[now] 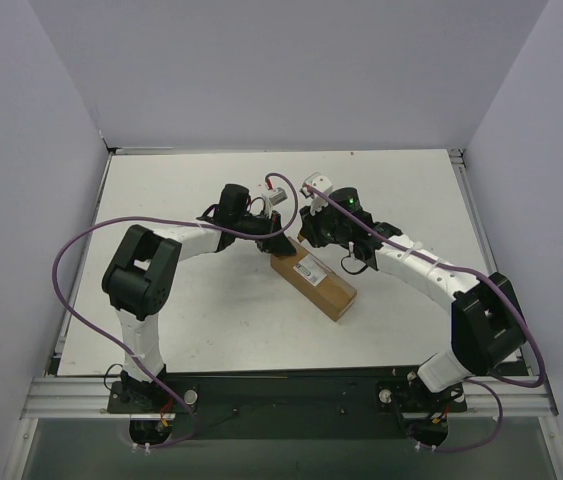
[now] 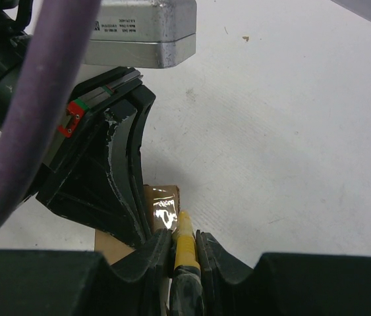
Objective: Unpack the express box
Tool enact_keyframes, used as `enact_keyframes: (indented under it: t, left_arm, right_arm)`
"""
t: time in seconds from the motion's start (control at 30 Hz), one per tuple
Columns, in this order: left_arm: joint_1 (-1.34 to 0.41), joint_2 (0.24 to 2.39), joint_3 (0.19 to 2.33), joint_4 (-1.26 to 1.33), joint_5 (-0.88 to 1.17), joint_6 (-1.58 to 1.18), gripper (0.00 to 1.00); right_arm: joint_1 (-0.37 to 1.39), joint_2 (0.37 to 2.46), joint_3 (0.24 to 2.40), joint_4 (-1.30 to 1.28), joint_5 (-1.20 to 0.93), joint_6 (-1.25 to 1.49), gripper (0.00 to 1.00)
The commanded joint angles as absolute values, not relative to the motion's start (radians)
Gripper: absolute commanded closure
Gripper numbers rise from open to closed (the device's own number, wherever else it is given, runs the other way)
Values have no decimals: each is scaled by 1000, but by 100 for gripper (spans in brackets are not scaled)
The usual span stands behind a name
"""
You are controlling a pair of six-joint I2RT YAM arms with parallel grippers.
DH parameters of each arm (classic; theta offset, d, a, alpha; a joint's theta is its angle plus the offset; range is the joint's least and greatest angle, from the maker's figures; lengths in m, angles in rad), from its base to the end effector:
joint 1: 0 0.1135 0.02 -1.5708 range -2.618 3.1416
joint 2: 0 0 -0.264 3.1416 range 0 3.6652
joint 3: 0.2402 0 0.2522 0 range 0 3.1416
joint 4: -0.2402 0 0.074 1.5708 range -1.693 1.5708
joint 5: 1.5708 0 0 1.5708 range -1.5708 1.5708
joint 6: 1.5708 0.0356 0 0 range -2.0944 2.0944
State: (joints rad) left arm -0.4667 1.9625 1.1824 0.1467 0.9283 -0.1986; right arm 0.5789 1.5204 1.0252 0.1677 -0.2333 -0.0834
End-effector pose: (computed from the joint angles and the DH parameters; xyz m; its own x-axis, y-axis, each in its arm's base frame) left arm 0.3569 -0.2117 0.1714 -0.6851 0.2128 -0.6967 0.7250 0.2925 -0.6236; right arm 0.2915 0.2003 0.2786 -0.2087 -0.2332 -0.9498 -0.7355 0.6776 -0.0048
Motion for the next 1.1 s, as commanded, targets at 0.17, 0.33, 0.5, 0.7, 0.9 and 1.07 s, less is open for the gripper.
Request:
enact_keyframes:
  t: [0.17,0.33,0.5,0.7,0.9,1.07]
  left_arm:
    - [-463,1994,1195,130,919,-186,100]
    - [-463,1999,1195,133,920,-190,100]
    - [-463,2002,1196,140,917,-193,100]
    - [-463,2002,1193,141,917,-196,100]
    - [-465,2002,1193,143,916,-196,100]
    - [-465,2002,1192,140,917,-192,100]
  right_arm:
    - [588,1531,1077,163,-250,-98,100]
    - [589,1528,1075,143,-249,-97,100]
    - [594,1526,1080,121,-244,-100,100]
    - [594,1497,1066,127,-224,-87,100]
    - [597,1488,1062,138,-199,-77,100]
    - [597,1479,1065,192,-199,-72,100]
